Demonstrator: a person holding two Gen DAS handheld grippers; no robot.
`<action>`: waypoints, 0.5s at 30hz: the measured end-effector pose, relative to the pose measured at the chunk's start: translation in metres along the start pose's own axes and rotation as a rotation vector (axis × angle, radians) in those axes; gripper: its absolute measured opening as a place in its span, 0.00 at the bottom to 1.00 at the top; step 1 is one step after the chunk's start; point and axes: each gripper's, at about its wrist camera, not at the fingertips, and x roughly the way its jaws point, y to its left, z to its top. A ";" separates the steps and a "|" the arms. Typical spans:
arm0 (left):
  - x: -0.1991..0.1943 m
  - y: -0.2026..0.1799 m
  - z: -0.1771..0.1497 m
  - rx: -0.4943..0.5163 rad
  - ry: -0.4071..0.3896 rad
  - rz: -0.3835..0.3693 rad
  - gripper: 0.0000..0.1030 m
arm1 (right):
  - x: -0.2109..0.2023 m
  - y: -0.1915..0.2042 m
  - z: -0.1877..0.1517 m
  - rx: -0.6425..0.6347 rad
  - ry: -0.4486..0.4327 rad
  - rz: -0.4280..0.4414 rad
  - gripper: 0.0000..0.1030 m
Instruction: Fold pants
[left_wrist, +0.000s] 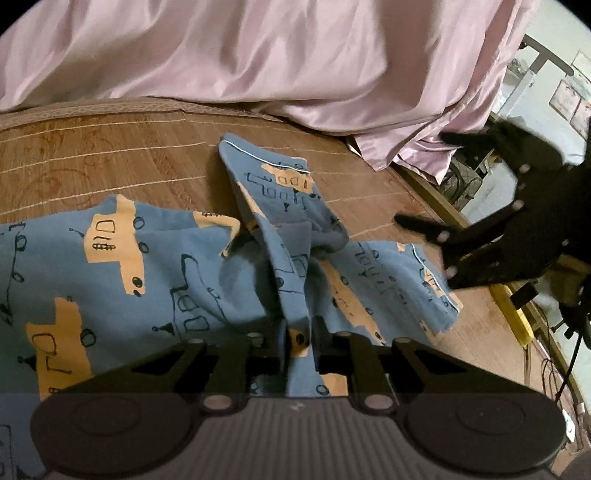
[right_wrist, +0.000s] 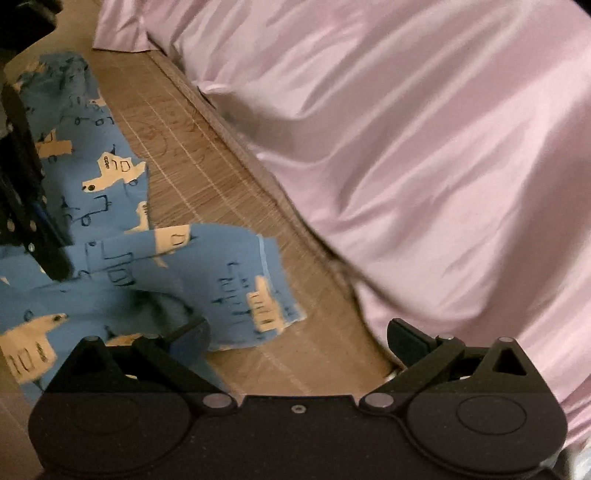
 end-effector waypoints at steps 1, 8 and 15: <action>0.000 0.000 0.001 -0.005 -0.003 0.001 0.16 | -0.001 -0.001 0.001 -0.013 -0.004 -0.010 0.99; -0.004 0.003 0.003 -0.029 -0.017 0.016 0.16 | -0.006 0.010 -0.008 -0.005 0.012 0.023 0.99; -0.008 -0.001 -0.005 0.009 -0.011 0.027 0.16 | -0.035 0.007 -0.044 0.124 0.058 -0.001 0.99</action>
